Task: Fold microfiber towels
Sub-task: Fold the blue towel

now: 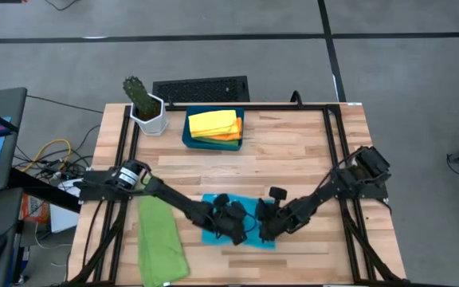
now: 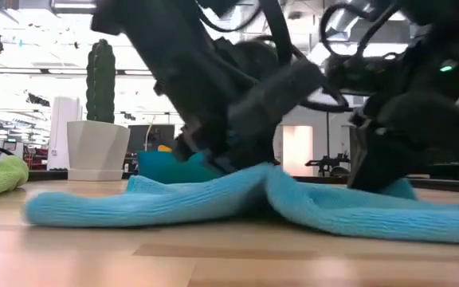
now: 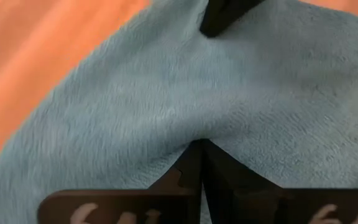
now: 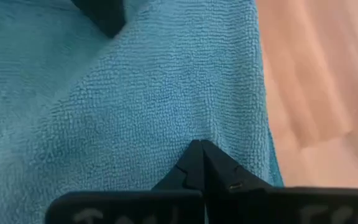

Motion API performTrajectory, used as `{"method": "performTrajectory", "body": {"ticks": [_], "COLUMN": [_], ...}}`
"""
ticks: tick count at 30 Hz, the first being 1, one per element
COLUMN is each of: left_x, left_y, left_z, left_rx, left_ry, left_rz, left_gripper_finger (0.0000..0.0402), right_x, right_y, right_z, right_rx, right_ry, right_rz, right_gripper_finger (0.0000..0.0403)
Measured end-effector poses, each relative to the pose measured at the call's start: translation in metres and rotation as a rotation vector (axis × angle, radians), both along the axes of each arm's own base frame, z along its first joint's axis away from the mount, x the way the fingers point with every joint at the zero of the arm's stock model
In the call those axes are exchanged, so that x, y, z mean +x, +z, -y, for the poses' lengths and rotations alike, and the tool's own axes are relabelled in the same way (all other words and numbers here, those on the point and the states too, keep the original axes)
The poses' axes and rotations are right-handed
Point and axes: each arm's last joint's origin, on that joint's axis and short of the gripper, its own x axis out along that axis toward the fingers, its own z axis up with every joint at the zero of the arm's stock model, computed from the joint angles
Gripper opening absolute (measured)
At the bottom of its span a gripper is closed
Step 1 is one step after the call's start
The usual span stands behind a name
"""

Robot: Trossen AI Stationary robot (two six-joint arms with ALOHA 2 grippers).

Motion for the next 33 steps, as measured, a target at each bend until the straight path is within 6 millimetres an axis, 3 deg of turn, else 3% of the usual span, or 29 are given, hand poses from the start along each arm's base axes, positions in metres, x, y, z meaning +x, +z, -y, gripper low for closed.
{"method": "performTrajectory", "body": {"ticks": [5,9,16,18,21,23,25,29,33], "left_x": [0.009,0.003,-0.019,-0.02,-0.017,-0.009,-0.005,0.005,0.01], "left_y": [0.004,0.016,0.063,0.073,0.084,0.077,0.058,0.017,-0.001], "left_z": [-0.027,-0.029,-0.007,0.007,0.036,0.053,0.065,0.07,0.07], "left_rx": [-0.047,-0.043,-0.048,-0.061,-0.092,-0.113,-0.114,-0.16,-0.188], "left_ry": [-0.023,-0.084,-0.14,-0.116,-0.064,-0.04,-0.021,0.048,0.099], "left_rz": [-0.028,-0.067,-0.027,0.072,0.301,0.438,0.478,0.477,0.463], "left_gripper_finger": [0.0,0.0,0.0,0.0,0.0,0.0,0.0,0.0,0.0], "right_x": [0.005,-0.001,-0.027,-0.037,-0.053,-0.065,-0.074,-0.082,-0.08], "right_y": [0.004,0.021,0.067,0.075,0.072,0.059,0.041,0.01,-0.008], "right_z": [0.023,0.024,0.0,-0.017,-0.043,-0.054,-0.061,-0.064,-0.066], "right_rx": [-0.027,-0.017,0.013,0.024,0.082,0.13,0.163,0.177,0.17], "right_ry": [-0.026,-0.012,0.038,0.074,0.138,0.145,0.118,0.074,0.068], "right_rz": [-0.047,-0.032,0.119,0.206,0.338,0.382,0.395,0.372,0.35], "right_gripper_finger": [0.0025,0.0022,0.0025,0.003,0.0033,0.0029,0.0021,0.0012,0.0025]}}
